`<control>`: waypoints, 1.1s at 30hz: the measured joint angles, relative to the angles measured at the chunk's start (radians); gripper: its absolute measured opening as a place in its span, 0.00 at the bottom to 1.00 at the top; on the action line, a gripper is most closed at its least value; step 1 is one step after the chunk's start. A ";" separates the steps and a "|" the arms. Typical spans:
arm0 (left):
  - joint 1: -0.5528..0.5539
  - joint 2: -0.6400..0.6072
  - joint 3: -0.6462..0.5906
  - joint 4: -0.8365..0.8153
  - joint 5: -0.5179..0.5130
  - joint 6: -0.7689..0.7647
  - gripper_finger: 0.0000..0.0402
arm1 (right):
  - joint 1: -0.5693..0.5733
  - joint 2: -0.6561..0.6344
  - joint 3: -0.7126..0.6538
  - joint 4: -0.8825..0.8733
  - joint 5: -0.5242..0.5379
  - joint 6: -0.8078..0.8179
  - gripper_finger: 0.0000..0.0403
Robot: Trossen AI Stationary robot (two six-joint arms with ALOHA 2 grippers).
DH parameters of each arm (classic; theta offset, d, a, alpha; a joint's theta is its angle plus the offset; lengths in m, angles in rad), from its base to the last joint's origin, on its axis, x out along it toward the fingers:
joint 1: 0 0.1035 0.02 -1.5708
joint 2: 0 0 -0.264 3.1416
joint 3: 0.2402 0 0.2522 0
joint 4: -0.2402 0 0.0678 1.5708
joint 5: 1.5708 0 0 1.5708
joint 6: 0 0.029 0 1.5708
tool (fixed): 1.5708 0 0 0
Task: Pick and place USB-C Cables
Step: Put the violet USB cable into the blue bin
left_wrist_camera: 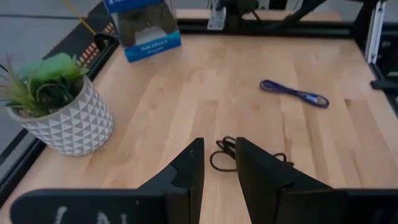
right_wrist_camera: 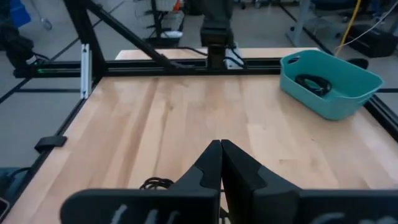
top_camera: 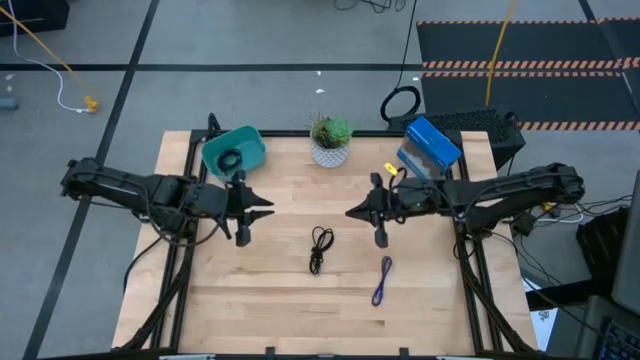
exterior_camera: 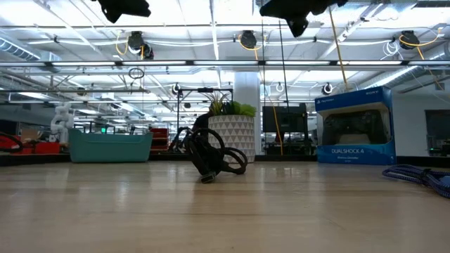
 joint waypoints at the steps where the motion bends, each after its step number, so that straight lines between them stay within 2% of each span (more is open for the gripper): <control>1: -0.001 0.001 -0.002 -0.002 0.001 -0.002 0.23 | 0.005 0.010 0.017 -0.016 0.001 -0.001 0.00; 10: -0.014 0.054 -0.001 0.019 0.008 -0.001 0.23 | 0.003 0.079 0.088 -0.064 0.003 -0.046 0.00; 17: 0.006 0.079 -0.001 0.033 0.009 0.043 0.23 | -0.018 0.109 0.091 -0.100 0.002 -0.062 0.00; 23: 0.029 0.079 -0.001 0.034 0.012 0.063 0.23 | -0.018 0.123 0.090 -0.184 -0.004 0.045 0.00; 27: 0.029 0.079 -0.001 0.029 0.012 0.044 0.23 | 0.009 0.122 0.157 -0.349 -0.034 0.082 0.00; 33: 0.029 0.083 -0.001 0.026 0.012 0.021 0.23 | 0.104 0.122 0.320 -0.671 -0.017 0.161 0.00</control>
